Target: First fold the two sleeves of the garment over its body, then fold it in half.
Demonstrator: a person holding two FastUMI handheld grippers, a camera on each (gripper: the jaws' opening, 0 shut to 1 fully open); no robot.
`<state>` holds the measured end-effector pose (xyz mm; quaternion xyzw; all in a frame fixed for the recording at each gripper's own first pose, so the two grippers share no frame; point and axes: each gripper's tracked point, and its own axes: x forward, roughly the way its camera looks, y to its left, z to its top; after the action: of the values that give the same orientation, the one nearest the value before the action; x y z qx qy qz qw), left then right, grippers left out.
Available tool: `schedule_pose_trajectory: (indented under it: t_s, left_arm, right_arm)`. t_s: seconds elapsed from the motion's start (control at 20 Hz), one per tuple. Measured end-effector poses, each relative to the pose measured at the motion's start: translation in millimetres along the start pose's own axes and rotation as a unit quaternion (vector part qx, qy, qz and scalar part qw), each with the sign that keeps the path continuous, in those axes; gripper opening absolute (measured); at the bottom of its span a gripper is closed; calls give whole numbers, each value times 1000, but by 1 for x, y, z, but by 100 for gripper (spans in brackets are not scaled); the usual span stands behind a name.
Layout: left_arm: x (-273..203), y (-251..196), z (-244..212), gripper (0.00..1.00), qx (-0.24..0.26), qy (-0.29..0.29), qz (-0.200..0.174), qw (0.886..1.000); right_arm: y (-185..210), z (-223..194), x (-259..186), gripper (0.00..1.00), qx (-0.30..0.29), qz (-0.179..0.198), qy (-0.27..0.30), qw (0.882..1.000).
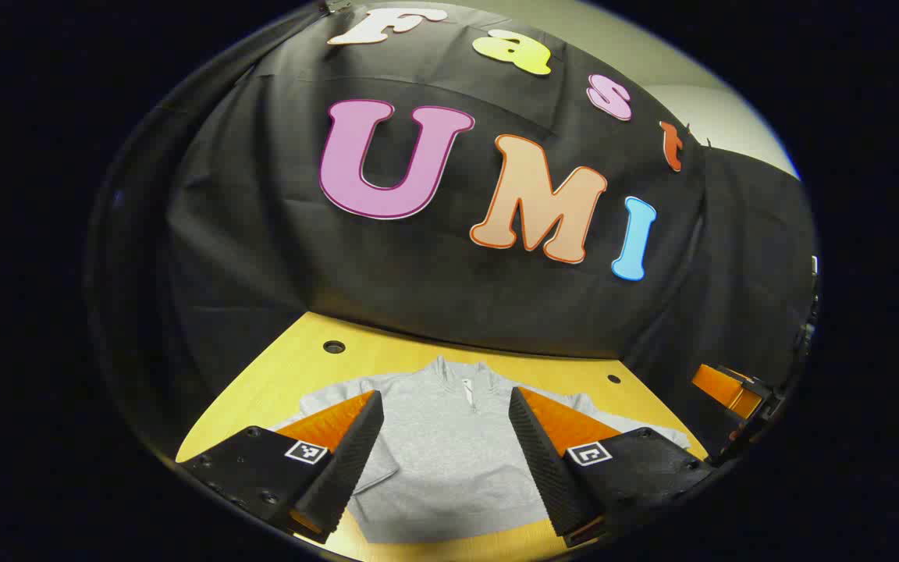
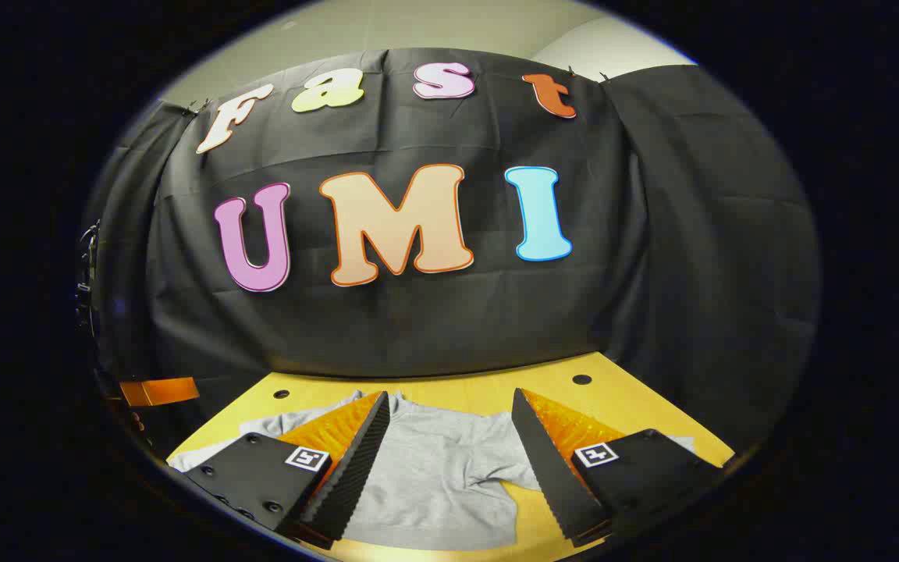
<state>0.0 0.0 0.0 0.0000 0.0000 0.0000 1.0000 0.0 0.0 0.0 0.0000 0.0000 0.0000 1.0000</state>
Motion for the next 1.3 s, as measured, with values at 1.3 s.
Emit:
schedule_pose_trajectory:
  t_s: [1.3]
  left_arm:
    - [-3,-4,-10,95,7,14,15,1000]
  right_arm:
    - [-169,-38,7,98,-15,-151,62,986]
